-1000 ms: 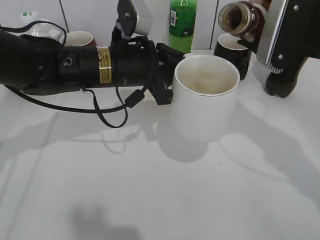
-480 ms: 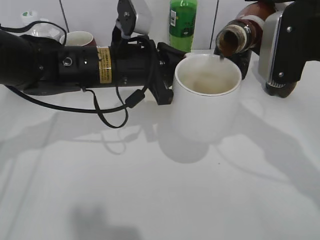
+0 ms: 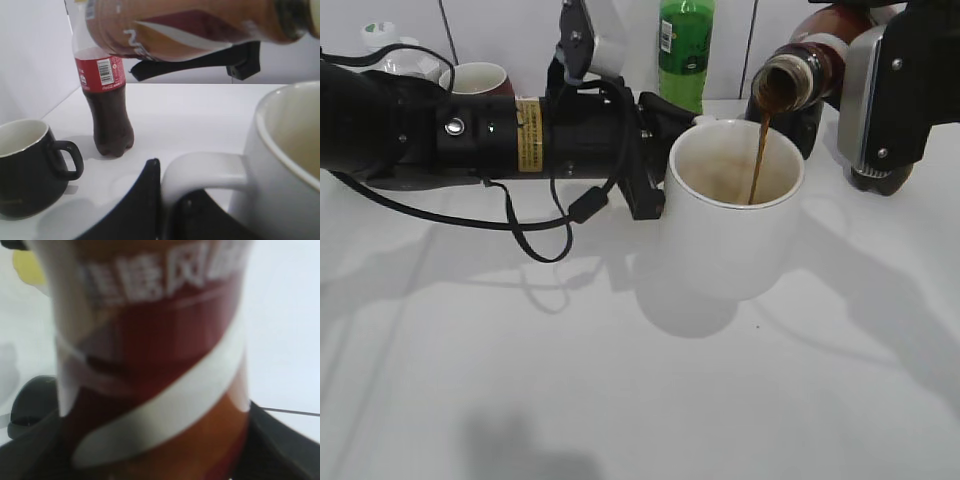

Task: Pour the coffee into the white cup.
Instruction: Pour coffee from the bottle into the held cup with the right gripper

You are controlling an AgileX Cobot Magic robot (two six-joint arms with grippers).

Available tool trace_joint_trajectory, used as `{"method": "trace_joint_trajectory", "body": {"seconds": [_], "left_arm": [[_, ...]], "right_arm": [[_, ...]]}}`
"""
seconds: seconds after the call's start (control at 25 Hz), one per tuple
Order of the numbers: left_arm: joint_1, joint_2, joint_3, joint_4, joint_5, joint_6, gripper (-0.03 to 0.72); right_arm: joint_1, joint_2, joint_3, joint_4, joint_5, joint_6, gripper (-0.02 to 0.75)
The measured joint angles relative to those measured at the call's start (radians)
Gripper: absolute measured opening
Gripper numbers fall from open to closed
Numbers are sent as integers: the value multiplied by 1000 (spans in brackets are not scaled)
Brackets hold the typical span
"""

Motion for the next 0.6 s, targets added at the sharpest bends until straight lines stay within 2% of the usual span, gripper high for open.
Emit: {"method": "trace_joint_trajectory", "body": {"seconds": [0.6], "left_arm": [[0, 0, 0, 14, -11, -9, 34]], "right_arm": [[0, 0, 0, 0, 0, -37, 538]]}}
